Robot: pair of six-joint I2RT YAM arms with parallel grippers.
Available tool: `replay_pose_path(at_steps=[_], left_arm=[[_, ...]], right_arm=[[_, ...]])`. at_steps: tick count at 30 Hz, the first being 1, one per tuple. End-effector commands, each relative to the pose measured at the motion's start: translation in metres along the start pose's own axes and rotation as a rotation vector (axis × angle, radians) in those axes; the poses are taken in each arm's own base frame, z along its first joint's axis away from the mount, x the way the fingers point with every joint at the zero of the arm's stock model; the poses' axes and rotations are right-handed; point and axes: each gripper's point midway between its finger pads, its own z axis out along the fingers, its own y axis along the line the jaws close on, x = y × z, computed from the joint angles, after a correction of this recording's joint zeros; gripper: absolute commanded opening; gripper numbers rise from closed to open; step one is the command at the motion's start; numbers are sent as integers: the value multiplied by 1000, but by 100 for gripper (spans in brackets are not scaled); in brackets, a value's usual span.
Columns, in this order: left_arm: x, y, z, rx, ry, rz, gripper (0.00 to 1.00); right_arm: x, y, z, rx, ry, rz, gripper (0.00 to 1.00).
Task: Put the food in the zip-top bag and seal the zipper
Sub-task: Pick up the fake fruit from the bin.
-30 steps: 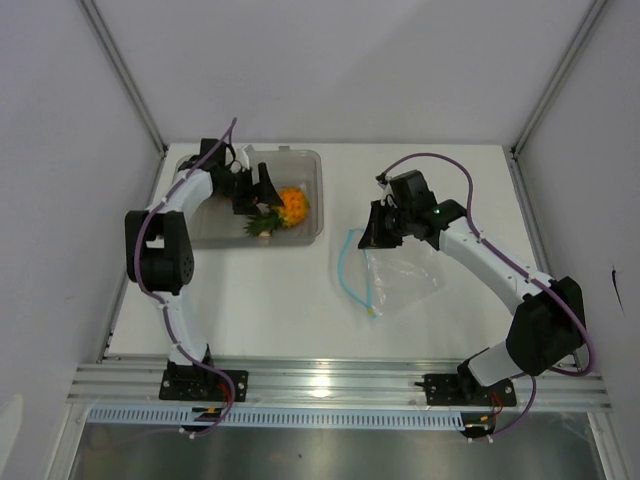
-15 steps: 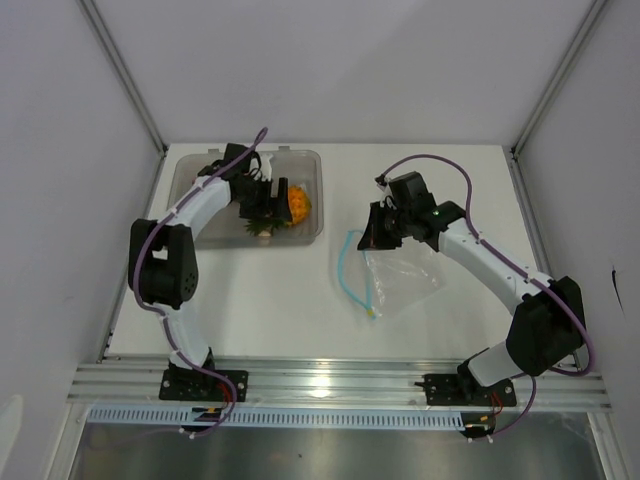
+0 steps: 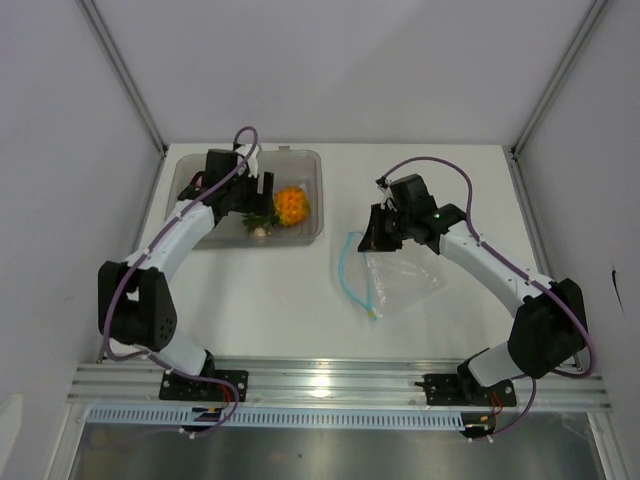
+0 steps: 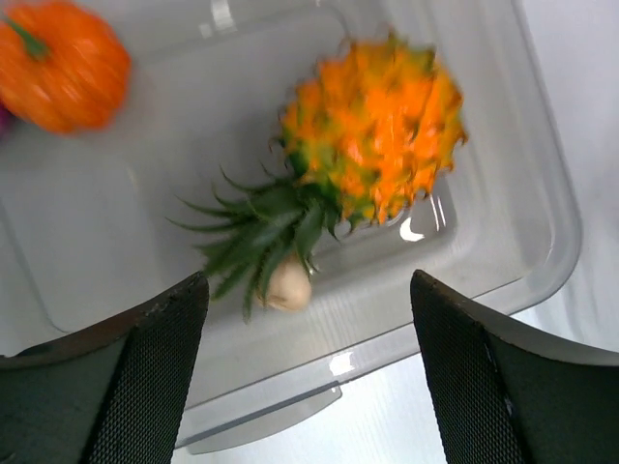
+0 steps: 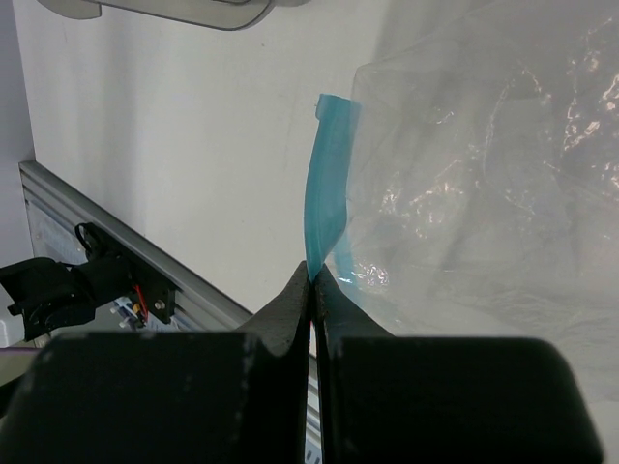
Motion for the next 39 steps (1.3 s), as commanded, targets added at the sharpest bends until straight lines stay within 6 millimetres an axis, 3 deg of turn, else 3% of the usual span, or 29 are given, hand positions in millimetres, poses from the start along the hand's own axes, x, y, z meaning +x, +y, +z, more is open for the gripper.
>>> replay_pose_path(at_steps=[1, 4, 5, 6, 9, 15, 26, 29, 33, 35, 38, 39], left_arm=[[-49, 0, -24, -19, -197, 110, 86], [-58, 0, -8, 3, -149, 178, 89], [-41, 3, 0, 0, -63, 180, 89], [-38, 6, 15, 8, -20, 211, 90], [-30, 2, 32, 64, 20, 286, 90], [-30, 4, 43, 121, 52, 384, 92], [12, 7, 64, 162, 183, 422, 86], [20, 7, 72, 173, 212, 417, 80], [24, 7, 78, 176, 244, 411, 66], [24, 6, 79, 174, 241, 411, 65], [18, 7, 81, 161, 227, 398, 50], [13, 7, 82, 158, 207, 398, 39]], right_arm=[[-9, 13, -2, -42, -36, -14, 0], [-10, 13, -2, -44, -36, -16, 0], [-10, 14, -3, -45, -36, -22, 0], [-10, 13, -4, -37, -33, -20, 0], [-12, 12, -9, -28, -40, -32, 0], [-14, 0, -14, -12, -49, -21, 0], [-16, 3, -9, -35, -47, -8, 0], [-17, 4, -10, -35, -50, -8, 0], [-17, 4, -11, -33, -53, -8, 0], [-17, 3, -10, -30, -54, -6, 0], [-18, 5, -9, -33, -53, -3, 0], [-18, 5, -9, -33, -52, -3, 0]])
